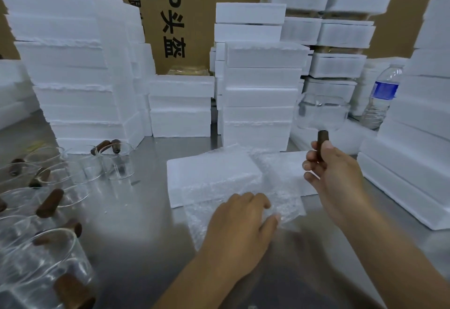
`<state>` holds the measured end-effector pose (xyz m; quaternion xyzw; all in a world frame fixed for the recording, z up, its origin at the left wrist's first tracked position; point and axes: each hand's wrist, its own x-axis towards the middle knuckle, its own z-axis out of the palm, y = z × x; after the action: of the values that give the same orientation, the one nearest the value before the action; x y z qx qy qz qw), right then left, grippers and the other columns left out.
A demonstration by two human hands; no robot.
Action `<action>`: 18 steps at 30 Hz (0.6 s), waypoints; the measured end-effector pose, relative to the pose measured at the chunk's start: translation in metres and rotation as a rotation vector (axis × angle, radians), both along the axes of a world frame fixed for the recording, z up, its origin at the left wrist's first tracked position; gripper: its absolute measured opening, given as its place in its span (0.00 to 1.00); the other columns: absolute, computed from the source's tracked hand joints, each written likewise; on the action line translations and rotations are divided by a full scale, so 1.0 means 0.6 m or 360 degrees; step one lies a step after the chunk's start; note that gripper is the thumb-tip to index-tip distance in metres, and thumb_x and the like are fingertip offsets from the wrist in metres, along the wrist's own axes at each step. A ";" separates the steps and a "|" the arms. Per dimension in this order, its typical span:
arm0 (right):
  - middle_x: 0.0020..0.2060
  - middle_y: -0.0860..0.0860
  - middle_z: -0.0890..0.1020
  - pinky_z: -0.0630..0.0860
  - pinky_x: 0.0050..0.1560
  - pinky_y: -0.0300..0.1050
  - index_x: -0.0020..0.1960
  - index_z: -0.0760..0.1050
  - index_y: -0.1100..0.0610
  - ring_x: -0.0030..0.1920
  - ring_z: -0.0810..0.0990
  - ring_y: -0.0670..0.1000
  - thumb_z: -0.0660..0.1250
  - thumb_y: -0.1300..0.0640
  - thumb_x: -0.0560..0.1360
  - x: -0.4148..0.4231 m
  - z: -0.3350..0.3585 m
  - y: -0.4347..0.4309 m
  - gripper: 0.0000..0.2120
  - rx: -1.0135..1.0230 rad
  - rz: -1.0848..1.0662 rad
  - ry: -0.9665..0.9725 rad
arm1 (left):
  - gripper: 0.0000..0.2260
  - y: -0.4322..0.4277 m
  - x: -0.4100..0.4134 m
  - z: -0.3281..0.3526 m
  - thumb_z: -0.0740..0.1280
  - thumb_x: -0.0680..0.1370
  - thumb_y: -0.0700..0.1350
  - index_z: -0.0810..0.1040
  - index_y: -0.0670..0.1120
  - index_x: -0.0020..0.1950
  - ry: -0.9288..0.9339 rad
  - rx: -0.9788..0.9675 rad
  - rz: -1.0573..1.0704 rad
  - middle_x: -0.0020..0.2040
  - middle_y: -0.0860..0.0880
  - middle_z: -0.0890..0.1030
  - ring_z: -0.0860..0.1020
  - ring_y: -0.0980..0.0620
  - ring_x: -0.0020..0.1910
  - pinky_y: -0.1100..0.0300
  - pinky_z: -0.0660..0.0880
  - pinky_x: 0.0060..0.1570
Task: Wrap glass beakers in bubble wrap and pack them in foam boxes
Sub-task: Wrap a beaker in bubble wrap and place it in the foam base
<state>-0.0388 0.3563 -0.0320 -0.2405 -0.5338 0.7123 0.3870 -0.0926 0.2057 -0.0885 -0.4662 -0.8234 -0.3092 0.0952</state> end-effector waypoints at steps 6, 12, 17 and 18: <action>0.28 0.46 0.76 0.72 0.34 0.38 0.44 0.75 0.54 0.26 0.74 0.43 0.55 0.55 0.82 -0.001 0.002 -0.016 0.13 0.0110 0.0066 -0.0041 | 0.15 -0.012 -0.016 0.002 0.57 0.75 0.66 0.71 0.58 0.53 -0.0032 -0.0104 0.0241 0.34 0.57 0.72 0.73 0.58 0.38 0.64 0.64 0.35; 0.27 0.46 0.76 0.71 0.34 0.38 0.46 0.75 0.55 0.26 0.74 0.43 0.55 0.55 0.82 -0.001 0.000 -0.022 0.12 0.0122 0.0094 -0.0049 | 0.12 -0.009 -0.022 -0.002 0.62 0.74 0.65 0.69 0.58 0.44 -0.0090 -0.0179 0.0362 0.32 0.58 0.69 0.69 0.59 0.33 0.66 0.61 0.31; 0.29 0.47 0.75 0.71 0.34 0.38 0.46 0.75 0.55 0.26 0.74 0.43 0.55 0.55 0.82 0.000 0.000 -0.020 0.13 0.0088 0.0102 -0.0025 | 0.08 -0.010 -0.026 0.001 0.64 0.75 0.58 0.73 0.57 0.40 -0.0244 -0.0116 0.0345 0.30 0.57 0.74 0.72 0.59 0.31 0.63 0.68 0.35; 0.29 0.47 0.75 0.71 0.34 0.38 0.46 0.75 0.55 0.26 0.74 0.43 0.55 0.55 0.82 0.001 0.001 -0.020 0.13 0.0080 0.0108 -0.0021 | 0.08 -0.010 -0.026 0.002 0.64 0.76 0.57 0.73 0.57 0.39 -0.0298 -0.0070 0.0348 0.29 0.57 0.73 0.73 0.59 0.30 0.63 0.68 0.34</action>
<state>-0.0382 0.3442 -0.0316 -0.2172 -0.5619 0.7098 0.3651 -0.1084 0.1996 -0.0871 -0.3449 -0.8811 -0.3210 0.0410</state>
